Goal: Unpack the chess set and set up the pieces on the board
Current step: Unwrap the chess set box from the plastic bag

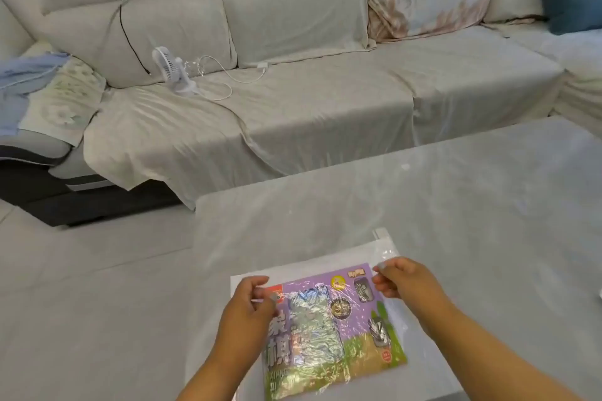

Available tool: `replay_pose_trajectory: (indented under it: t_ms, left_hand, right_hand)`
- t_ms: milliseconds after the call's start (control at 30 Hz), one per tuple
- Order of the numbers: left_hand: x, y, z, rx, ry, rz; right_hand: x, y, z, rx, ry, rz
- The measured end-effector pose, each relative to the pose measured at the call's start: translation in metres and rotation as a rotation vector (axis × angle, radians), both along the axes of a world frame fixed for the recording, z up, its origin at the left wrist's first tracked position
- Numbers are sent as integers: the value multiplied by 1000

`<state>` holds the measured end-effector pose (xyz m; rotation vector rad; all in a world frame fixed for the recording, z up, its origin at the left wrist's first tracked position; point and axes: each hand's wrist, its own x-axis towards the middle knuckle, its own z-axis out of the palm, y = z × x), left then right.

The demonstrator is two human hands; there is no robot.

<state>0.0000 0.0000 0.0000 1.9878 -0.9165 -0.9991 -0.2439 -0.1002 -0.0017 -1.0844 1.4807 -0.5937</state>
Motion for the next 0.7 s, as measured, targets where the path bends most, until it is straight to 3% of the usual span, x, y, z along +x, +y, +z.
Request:
replay_pose_trajectory:
  t_ms: [400, 700]
  left_hand:
    - [-13, -44, -84, -198, -115, -56]
    - [-19, -43, -100, -347, -200, -62]
  right_hand:
    - [17, -40, -77, -238, -115, -43]
    - [10, -48, -93, -376, -217, -121]
